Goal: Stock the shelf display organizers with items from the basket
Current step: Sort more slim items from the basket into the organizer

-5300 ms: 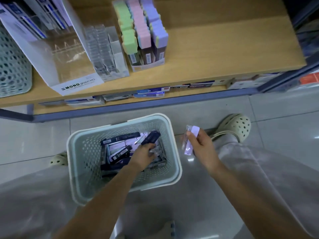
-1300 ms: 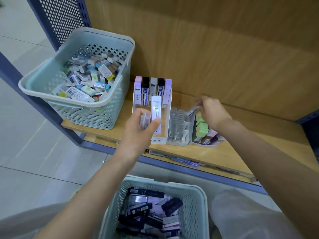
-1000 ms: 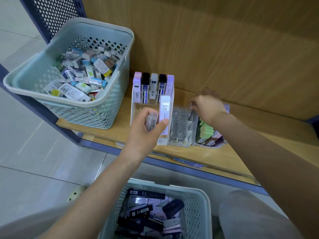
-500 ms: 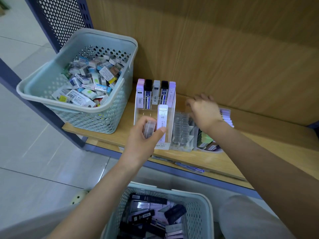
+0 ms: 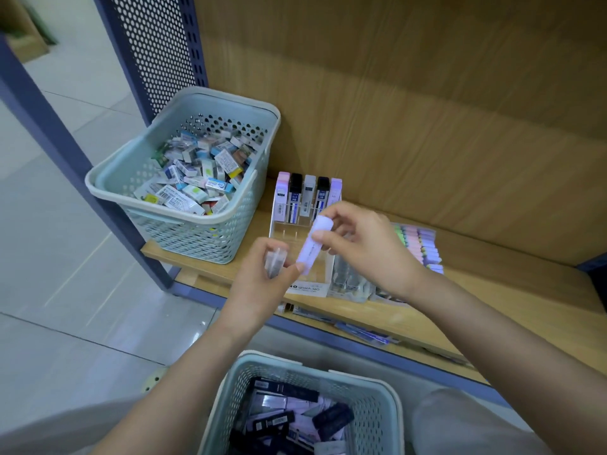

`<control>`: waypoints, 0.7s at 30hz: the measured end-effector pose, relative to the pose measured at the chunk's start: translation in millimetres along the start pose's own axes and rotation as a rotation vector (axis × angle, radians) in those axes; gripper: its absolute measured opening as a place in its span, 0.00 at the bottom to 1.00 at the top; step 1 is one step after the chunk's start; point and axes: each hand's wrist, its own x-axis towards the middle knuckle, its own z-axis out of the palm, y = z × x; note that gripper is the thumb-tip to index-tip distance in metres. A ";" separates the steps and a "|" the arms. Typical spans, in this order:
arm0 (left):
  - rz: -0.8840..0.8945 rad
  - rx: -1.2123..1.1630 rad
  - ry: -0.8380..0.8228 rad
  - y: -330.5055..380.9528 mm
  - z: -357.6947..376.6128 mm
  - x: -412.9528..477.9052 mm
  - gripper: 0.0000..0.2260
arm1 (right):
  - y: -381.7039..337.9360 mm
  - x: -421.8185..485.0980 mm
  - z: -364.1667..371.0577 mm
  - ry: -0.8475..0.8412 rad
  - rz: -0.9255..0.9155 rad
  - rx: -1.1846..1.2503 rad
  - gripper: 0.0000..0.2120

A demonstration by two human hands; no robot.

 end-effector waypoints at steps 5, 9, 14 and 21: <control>-0.149 -0.087 0.088 -0.3 -16.8 4.5 0.05 | 10.5 32.2 -12.0 0.281 0.008 -0.050 0.03; -0.234 -0.172 0.111 6.3 -22.9 8.6 0.05 | 28.0 62.8 -16.5 0.318 0.001 -0.361 0.05; -0.188 -0.166 0.124 7.3 -24.4 11.4 0.07 | 48.1 85.1 -15.0 0.191 0.119 -0.520 0.08; -0.082 -0.176 0.045 9.2 -21.2 12.6 0.07 | 60.9 86.8 -4.0 0.077 0.172 -0.635 0.10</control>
